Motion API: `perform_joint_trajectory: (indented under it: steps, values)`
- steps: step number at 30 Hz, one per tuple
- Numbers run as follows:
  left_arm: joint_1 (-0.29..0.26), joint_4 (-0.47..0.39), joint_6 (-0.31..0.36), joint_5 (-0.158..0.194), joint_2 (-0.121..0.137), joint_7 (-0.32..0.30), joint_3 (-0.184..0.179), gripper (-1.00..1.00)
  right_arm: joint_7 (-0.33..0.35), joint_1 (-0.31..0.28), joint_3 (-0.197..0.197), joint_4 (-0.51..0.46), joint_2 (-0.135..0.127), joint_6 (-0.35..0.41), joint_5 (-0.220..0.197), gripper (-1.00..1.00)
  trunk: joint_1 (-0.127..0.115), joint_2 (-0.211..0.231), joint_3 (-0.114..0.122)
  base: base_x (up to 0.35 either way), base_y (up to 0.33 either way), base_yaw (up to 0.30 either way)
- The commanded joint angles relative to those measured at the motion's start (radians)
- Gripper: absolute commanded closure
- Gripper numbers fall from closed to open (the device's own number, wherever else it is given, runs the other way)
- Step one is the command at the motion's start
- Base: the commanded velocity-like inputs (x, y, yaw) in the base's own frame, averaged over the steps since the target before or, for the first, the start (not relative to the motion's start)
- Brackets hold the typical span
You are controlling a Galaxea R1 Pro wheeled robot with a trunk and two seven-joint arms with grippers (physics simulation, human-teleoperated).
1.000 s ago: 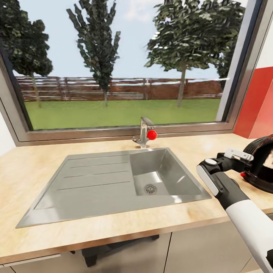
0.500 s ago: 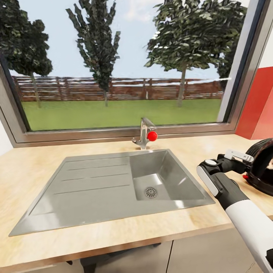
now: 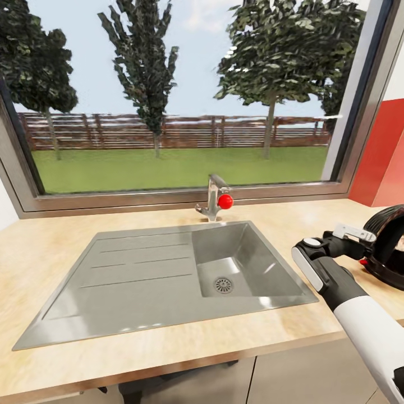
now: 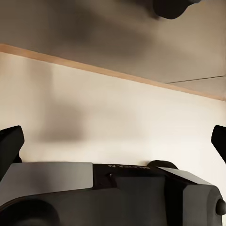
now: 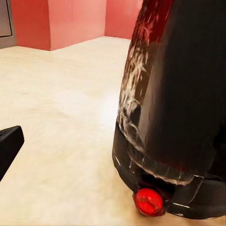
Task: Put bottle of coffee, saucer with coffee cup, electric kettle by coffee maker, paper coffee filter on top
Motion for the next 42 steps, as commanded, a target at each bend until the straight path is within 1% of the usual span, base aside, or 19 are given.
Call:
perform_joint_trajectory:
  steps: [1,4,12,42]
  values:
    - [-0.001,0.001,-0.007,0.003,0.0,-0.002,-0.005,-1.0,-0.025,-0.001,0.005,0.0,-0.002,0.011,-0.007,-1.0,0.0,-0.001,-0.001,0.0,0.0,0.0]
    - [-0.001,0.001,-0.007,0.002,0.0,-0.002,-0.005,-1.0,-0.055,-0.001,0.005,0.001,-0.002,0.012,-0.008,-1.0,0.0,-0.001,-0.001,0.0,0.0,0.0]
    - [-0.001,0.001,-0.007,0.003,0.0,-0.002,-0.005,-1.0,-0.072,-0.001,0.005,0.001,-0.004,0.011,-0.008,-1.0,0.0,-0.001,-0.001,0.004,-0.004,0.0]
    - [-0.001,0.001,-0.007,0.003,0.0,-0.002,-0.006,-1.0,-0.077,-0.001,0.003,0.001,-0.008,0.011,-0.008,-1.0,0.0,-0.001,-0.001,0.026,-0.025,0.0]
